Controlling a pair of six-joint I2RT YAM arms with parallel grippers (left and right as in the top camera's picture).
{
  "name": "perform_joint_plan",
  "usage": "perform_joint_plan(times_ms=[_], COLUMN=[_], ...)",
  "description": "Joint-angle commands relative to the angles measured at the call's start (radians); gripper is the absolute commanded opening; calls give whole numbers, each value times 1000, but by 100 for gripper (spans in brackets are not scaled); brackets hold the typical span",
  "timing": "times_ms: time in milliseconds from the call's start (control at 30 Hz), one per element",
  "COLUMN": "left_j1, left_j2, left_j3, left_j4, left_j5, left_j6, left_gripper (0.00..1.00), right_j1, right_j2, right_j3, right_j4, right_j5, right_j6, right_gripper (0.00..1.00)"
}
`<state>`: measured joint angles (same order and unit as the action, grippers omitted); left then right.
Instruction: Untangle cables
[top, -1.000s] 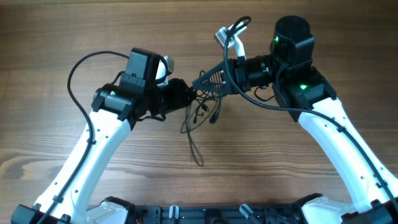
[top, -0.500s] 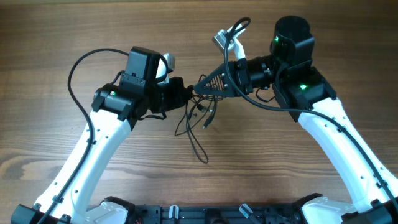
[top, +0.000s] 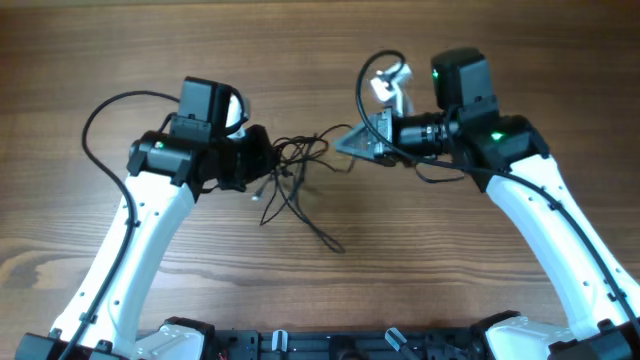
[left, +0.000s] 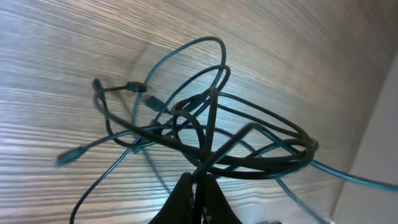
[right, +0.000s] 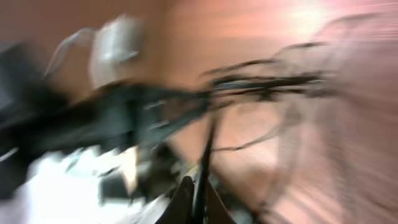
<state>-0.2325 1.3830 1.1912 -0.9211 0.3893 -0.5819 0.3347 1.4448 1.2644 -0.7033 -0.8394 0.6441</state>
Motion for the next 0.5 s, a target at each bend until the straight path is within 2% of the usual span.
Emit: perform_joint_plan(times_ms=[0, 133, 167, 200, 267, 300, 333, 367, 400, 467], left_j1=[11, 11, 11, 11, 11, 11, 11, 11, 11, 11], left_j2=[5, 5, 5, 5, 5, 5, 5, 5, 5, 5], left_j3=[6, 6, 6, 6, 6, 6, 6, 6, 6, 6], left_j4=[-4, -4, -3, -3, 3, 8, 11, 15, 19, 27], left_j5=[-14, -14, -14, -14, -13, -13, -13, -12, -12, 10], left_j6=[-8, -8, -8, -8, -9, -9, -9, -9, -9, -4], left_gripper=[4, 4, 4, 4, 4, 4, 4, 4, 4, 4], right_j1=[-27, -47, -48, -48, -48, -48, -48, -48, -48, -48], right_j2=[-1, -1, -1, -1, -1, -1, -1, -1, -1, -1], right_j3=[3, 3, 3, 3, 3, 3, 3, 3, 3, 3], right_j4=[-86, -168, -186, -204, -250, -263, -274, -278, -278, -254], right_j5=[394, 532, 562, 590, 661, 680, 686, 680, 667, 565], right_j6=[-39, -39, -39, -39, -40, -40, -42, -42, -47, -153], right_gripper=[4, 4, 7, 16, 19, 24, 35, 41, 44, 48])
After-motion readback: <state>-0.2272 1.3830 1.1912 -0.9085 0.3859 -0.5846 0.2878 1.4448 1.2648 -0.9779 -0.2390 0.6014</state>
